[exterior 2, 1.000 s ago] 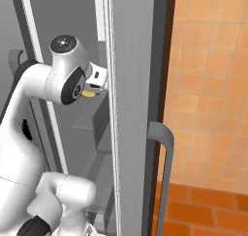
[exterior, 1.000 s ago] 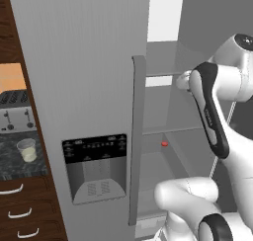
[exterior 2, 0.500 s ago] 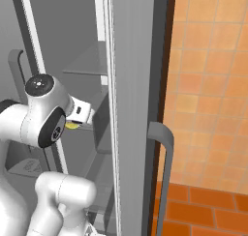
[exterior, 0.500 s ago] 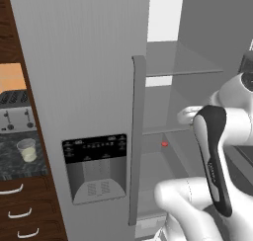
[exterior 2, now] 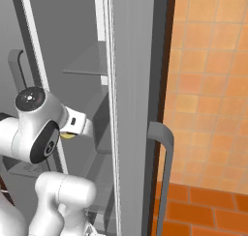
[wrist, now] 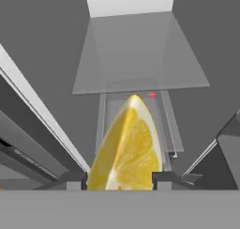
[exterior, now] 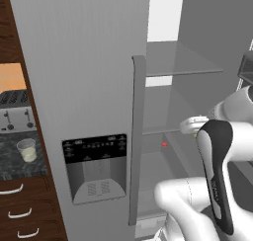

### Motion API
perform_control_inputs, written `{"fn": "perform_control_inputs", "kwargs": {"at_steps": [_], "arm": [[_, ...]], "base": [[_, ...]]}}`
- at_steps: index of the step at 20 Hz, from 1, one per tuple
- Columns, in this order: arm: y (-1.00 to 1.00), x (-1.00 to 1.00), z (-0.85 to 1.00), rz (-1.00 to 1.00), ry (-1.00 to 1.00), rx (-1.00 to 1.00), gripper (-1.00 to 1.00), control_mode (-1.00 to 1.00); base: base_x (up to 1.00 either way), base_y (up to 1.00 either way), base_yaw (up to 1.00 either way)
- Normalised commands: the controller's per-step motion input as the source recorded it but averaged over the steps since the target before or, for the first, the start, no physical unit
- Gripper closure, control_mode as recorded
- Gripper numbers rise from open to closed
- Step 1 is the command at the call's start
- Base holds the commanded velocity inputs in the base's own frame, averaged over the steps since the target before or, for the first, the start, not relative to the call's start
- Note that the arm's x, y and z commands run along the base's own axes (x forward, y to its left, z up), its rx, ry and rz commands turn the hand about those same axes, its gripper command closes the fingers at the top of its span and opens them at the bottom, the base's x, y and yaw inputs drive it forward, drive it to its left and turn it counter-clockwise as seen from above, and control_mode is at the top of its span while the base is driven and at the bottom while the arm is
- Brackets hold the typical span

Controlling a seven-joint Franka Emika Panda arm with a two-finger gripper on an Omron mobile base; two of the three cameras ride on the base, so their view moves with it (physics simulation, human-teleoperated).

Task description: Grab a lemon wedge from the fridge and one ice cube from the ice bowl, and put them in the glass of lemonade.

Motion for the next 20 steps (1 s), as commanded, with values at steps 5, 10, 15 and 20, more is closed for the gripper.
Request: {"fn": "perform_control_inputs", "kwargs": {"at_steps": [5,10,15,20], "arm": [[0.00,0.00,0.00,0.00,0.00,0.00,1.00,1.00],[0.00,0.00,0.00,0.00,0.00,0.00,1.00,1.00],[0.00,0.00,0.00,0.00,0.00,0.00,1.00,1.00],[0.00,0.00,0.00,0.00,0.00,0.00,1.00,1.00]], "base": [[-0.69,0.51,0.06],[-0.36,1.00,0.05],[0.00,1.00,0.00],[0.10,1.00,-0.11]]}}
